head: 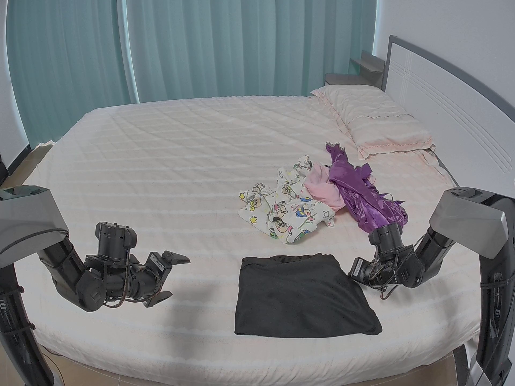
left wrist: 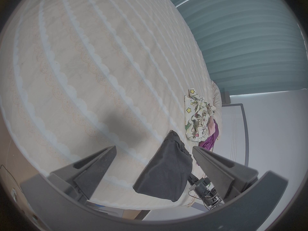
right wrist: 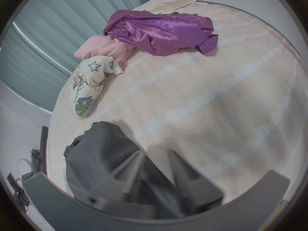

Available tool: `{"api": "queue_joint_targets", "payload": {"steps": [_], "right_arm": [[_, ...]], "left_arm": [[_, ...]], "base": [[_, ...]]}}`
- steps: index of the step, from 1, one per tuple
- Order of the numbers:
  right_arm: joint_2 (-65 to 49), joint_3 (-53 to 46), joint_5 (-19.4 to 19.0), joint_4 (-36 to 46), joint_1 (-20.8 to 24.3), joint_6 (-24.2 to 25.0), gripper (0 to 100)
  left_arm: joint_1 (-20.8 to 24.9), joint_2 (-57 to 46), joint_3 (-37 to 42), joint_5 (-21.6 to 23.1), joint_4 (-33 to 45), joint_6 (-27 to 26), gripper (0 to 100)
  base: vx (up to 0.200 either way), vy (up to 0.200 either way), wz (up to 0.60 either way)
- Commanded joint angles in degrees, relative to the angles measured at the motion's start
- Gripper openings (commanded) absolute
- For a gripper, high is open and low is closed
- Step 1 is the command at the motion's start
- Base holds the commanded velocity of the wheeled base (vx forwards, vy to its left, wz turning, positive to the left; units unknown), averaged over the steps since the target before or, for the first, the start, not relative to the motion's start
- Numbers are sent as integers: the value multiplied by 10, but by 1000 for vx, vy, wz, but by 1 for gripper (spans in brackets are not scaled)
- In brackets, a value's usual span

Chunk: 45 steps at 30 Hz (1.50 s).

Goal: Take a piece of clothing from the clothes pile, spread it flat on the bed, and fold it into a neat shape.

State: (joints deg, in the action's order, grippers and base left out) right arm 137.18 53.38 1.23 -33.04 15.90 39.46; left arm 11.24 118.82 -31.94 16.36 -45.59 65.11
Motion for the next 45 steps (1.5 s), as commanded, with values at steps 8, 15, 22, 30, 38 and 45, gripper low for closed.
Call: {"api": "queue_joint_targets", "payload": {"steps": [8,15,22,30,38,45], "right_arm": [[5,14,-4,0,5,18,100],[14,23,-4,1,7,22,0],[13,24,-4,0,5,33,0],[-13,23,-5,1,-17,39,0],[-16,-14,-33,1,-10,36,0],[-17,-21,-33,0,-10,33,100]], "left_arm": [[0,0,-1,0,0,0,100],[0,0,-1,0,0,1,100],[0,0,-1,0,0,0,100],[0,0,-1,0,0,0,100],[0,0,-1,0,0,1,100],[0,0,-1,0,0,0,100]], "base": [[0,0,0],[0,0,0],[0,0,0],[0,0,0],[0,0,0],[0,0,0]]}}
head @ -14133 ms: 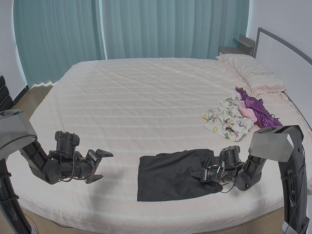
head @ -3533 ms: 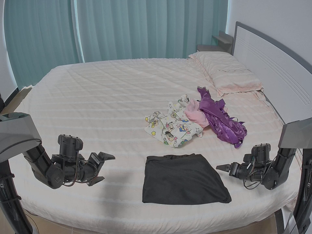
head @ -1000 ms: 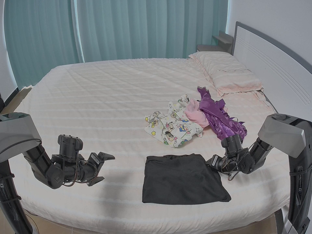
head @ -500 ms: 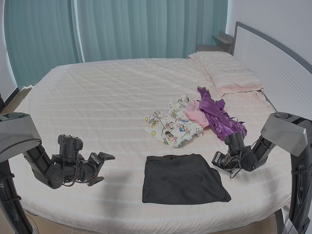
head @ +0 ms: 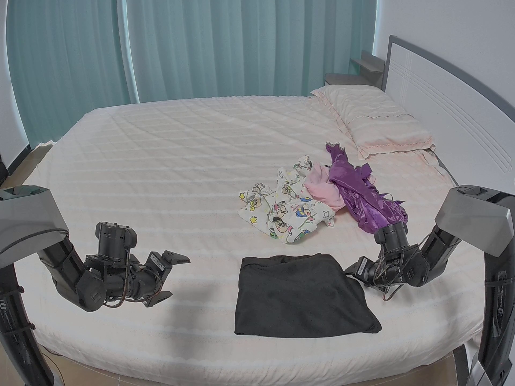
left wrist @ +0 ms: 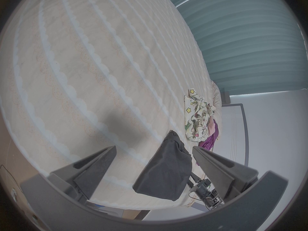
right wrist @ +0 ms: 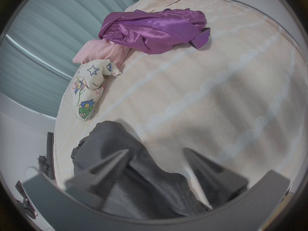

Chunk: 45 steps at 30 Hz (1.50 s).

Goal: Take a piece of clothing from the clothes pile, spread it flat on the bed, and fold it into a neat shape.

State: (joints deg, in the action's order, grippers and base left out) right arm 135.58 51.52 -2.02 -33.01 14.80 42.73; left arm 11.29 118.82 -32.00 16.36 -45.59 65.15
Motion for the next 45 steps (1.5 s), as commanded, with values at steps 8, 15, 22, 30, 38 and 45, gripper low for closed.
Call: {"api": "queue_joint_targets", "payload": {"steps": [8,15,22,30,38,45], "right_arm": [[-5,2,-2,12,20,3,100],[-5,20,0,44,23,7,0],[-4,24,1,41,22,13,0],[-33,26,15,37,-8,18,0],[-30,17,23,37,-27,15,0],[-8,17,24,36,-27,18,0]], "left_arm": [[0,0,0,0,0,0,100],[0,0,0,0,0,0,100],[0,0,0,0,0,1,100],[0,0,0,0,-1,1,100],[0,0,0,0,0,1,100],[0,0,0,0,0,1,100]], "base": [[0,0,0],[0,0,0],[0,0,0],[0,0,0],[0,0,0],[0,0,0]]}}
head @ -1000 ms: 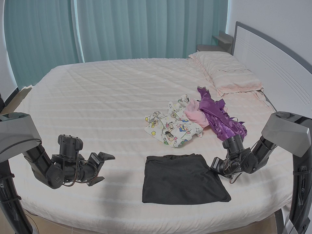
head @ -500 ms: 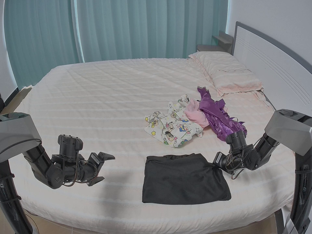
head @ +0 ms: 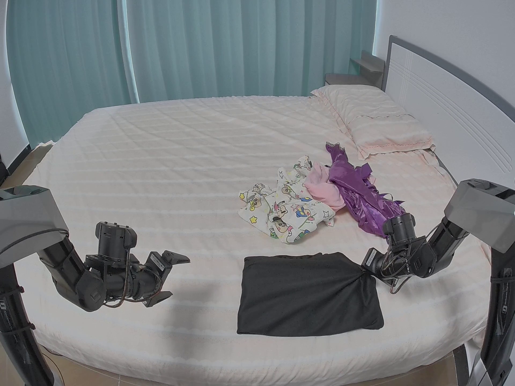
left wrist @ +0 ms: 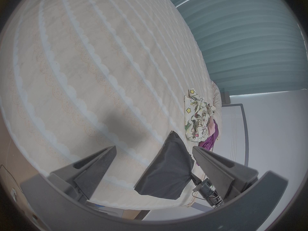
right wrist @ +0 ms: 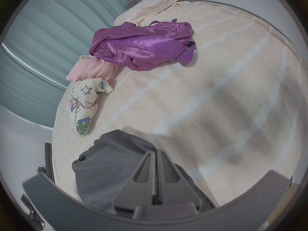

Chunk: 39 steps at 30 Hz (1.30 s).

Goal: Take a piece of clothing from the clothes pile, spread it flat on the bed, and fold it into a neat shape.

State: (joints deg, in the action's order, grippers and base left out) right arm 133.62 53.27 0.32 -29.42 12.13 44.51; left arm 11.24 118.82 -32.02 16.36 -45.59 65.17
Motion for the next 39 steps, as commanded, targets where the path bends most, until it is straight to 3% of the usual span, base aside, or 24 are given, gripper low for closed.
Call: {"api": "queue_joint_targets", "payload": {"steps": [1,2,15,21,29,39], "right_arm": [[13,0,1,-1,0,1,0],[13,0,2,-9,0,1,100],[-3,-5,-1,-85,-6,19,100],[-4,1,0,-141,46,47,100],[41,44,-14,-138,95,67,100],[95,92,-8,-153,54,68,100]], "left_arm": [[0,0,0,0,0,0,100],[0,0,-1,0,0,0,100],[0,0,0,0,0,0,100],[0,0,0,0,-1,0,100],[0,0,0,0,0,0,100],[0,0,0,0,0,0,100]], "base": [[0,0,0],[0,0,0],[0,0,0],[0,0,0],[0,0,0],[0,0,0]]}}
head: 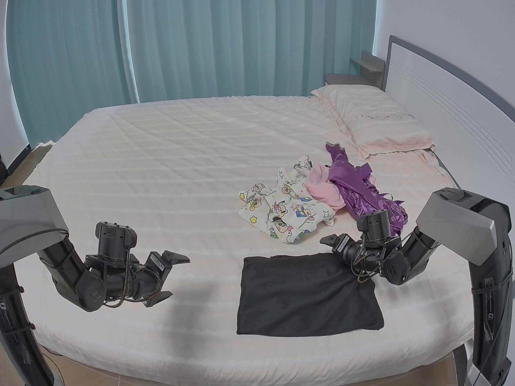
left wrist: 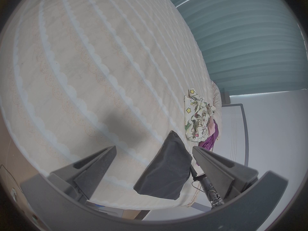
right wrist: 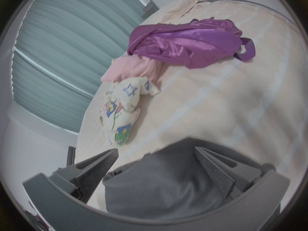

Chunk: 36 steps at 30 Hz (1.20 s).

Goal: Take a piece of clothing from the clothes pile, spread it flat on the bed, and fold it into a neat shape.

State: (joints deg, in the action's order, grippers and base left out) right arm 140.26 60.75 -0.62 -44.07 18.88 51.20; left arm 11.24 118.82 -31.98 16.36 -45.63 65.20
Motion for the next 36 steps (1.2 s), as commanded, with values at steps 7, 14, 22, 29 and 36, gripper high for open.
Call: {"api": "queue_joint_targets", "payload": {"steps": [7,14,22,29,36], "right_arm": [[18,-1,19,-85,-26,0,100],[-134,-129,26,-114,-59,-24,100],[-438,-334,31,-117,-75,-103,100],[-662,-423,36,-77,-78,-182,100],[-901,-479,62,50,-95,-268,100]], "left_arm": [[0,0,0,0,0,1,100],[-3,-10,5,1,-2,8,100],[-1,-225,45,-49,-28,-38,100],[17,-443,120,-109,-22,-149,100],[29,-677,193,-195,36,-298,100]], "base": [[0,0,0],[0,0,0],[0,0,0],[0,0,0],[0,0,0]]}}
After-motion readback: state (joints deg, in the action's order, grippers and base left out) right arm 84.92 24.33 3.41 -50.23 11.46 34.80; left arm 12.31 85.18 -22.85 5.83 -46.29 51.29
